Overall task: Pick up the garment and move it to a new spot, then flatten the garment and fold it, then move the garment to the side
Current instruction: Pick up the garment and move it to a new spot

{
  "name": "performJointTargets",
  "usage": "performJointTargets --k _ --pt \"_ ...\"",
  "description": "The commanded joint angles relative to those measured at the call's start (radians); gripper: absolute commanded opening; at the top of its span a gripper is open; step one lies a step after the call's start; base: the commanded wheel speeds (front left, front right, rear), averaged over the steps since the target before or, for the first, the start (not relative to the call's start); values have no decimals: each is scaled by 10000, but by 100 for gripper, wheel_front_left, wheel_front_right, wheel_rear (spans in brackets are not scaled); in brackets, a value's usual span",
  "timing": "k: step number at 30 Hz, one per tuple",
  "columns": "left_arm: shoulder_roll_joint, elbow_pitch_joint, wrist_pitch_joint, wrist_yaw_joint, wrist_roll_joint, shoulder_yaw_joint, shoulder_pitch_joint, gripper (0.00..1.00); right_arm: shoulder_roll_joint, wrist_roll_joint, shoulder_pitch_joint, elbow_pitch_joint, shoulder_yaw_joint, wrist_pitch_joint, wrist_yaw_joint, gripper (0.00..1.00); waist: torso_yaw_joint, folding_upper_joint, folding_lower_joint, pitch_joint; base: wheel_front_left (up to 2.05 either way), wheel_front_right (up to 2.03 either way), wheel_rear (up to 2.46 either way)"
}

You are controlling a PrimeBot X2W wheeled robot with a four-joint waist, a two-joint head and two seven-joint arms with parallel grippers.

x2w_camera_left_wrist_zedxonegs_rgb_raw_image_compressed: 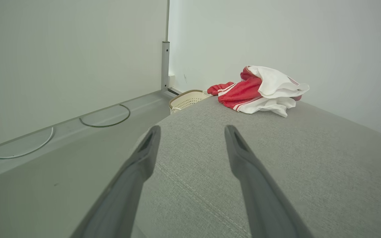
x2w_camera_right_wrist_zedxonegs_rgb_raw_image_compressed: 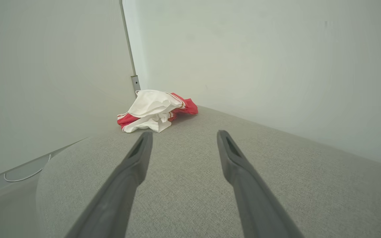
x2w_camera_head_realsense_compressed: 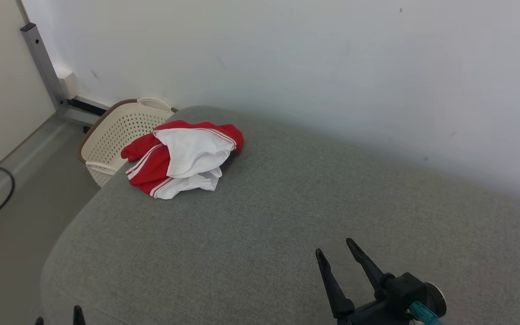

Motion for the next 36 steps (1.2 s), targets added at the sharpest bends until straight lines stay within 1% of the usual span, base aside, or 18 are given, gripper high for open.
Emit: performJointTargets --k 1,3,9,11,13,15,18,22,24,27,28,30,33,34,36 --pt "-93 7 -48 -143 74 262 -48 100 -1 75 -136 56 99 -21 -20 100 229 -1 0 241 0 0 0" --pt "-131 32 -49 -230 16 384 -59 100 -1 88 -166 92 130 -21 -20 100 243 -1 0 258 0 0 0" --pt "-306 584 -44 -865 -66 950 -276 100 0 143 -187 155 150 -21 -20 100 252 -1 0 288 0 0 0" --pt "-384 982 -45 -1128 -408 990 -465 100 0 120 -86 120 105 -21 -20 100 238 -1 0 280 0 0 0" --pt "-378 1559 -43 -1314 -540 798 -708 100 -1 104 66 80 65 -21 -20 100 203 -1 0 255 0 0 0" --pt "-209 2218 -45 -1462 -689 504 -1149 100 -1 52 235 57 -8 -21 -20 100 171 -1 0 232 0 0 0" --pt "-31 3264 -16 -1534 -840 -200 -1932 100 1 -89 476 -63 -110 -22 -20 100 124 -1 0 208 0 0 0" --pt "317 4356 251 -1526 -1114 -1528 -3210 100 -2 -286 998 -289 -320 10 -20 100 -40 -1 0 75 0 0 0" --pt "424 4754 528 -1520 -1196 -1945 -3718 100 7 -363 1201 -582 -363 174 -19 100 -285 -1 0 120 0 0 0" --pt "424 5372 880 -1508 -1261 -2073 -4933 100 -36 -645 1326 -1164 -341 590 -20 100 -909 -1 0 552 0 0 0" --pt "299 5492 1054 -1370 -1203 -2138 -5328 100 -123 -724 1383 -1355 -379 717 -20 100 -1077 -1 0 695 0 0 0" --pt "248 5750 1362 -1194 -1188 -2148 -5993 100 -274 -859 1445 -1808 -399 986 -20 100 -1432 -1 0 1026 0 0 0" --pt "400 6092 1722 -995 -1223 -2062 -7042 100 -502 -922 1383 -2474 -349 1356 -19 100 -2020 -1 0 1577 0 0 0" --pt "449 6339 1963 -885 -1270 -2014 -7667 100 -679 -932 1347 -2892 -405 1555 -20 100 -2347 -1 0 1926 0 0 0" --pt "565 6610 2232 -790 -1258 -2019 -8207 100 -823 -953 1346 -3263 -422 1745 -20 100 -2640 -1 0 2257 0 0 0"
